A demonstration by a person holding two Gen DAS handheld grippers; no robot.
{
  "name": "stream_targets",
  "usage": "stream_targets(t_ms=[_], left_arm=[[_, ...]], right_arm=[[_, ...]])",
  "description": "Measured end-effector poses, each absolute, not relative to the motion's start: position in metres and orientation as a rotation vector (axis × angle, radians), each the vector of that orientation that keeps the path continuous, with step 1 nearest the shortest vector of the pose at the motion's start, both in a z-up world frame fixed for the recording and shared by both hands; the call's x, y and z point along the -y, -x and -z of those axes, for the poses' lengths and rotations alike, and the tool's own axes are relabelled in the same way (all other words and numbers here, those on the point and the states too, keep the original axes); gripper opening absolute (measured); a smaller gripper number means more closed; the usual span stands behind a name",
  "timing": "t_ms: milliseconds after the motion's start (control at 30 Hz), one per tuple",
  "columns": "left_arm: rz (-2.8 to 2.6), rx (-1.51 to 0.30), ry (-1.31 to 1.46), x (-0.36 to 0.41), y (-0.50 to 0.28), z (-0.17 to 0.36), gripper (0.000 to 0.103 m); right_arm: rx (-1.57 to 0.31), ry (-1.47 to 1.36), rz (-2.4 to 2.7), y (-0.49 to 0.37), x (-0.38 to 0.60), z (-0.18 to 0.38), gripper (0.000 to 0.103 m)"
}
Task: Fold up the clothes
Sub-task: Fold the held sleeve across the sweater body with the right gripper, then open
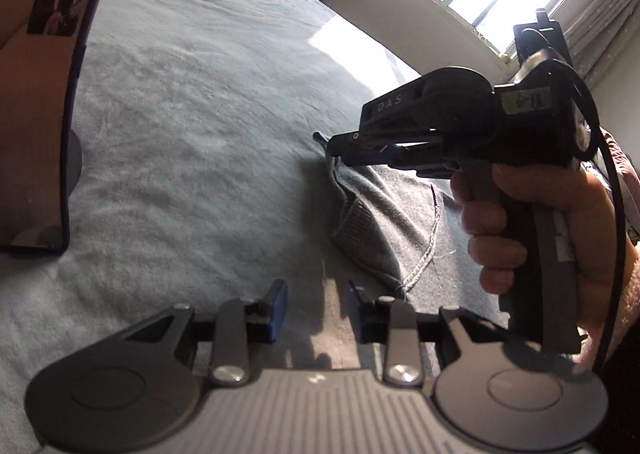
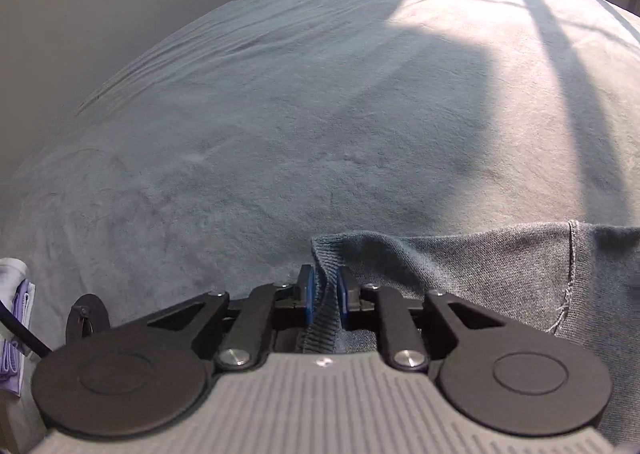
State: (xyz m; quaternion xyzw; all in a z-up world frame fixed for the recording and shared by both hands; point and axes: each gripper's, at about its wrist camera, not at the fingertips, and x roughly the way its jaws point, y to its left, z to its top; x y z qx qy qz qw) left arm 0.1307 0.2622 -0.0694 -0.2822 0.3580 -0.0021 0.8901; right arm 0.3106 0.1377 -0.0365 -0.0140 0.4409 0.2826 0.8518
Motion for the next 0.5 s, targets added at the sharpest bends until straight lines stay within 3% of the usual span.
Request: stream_targets(t_ms=[200, 500], left_arm=[[-0.071, -0.730, 0.585, -0.268, -0.124, 0.071, 0.026], [-0.105, -0.726, 0.617, -0.275, -0.120, 0.072, 0.026]], right_arm=[[-0.856, 0.063, -0.693, -0.268, -0.109, 0.023, 0.018], [-0.817, 0.190, -0.810, -0.218, -0.108, 0.045, 0.018]])
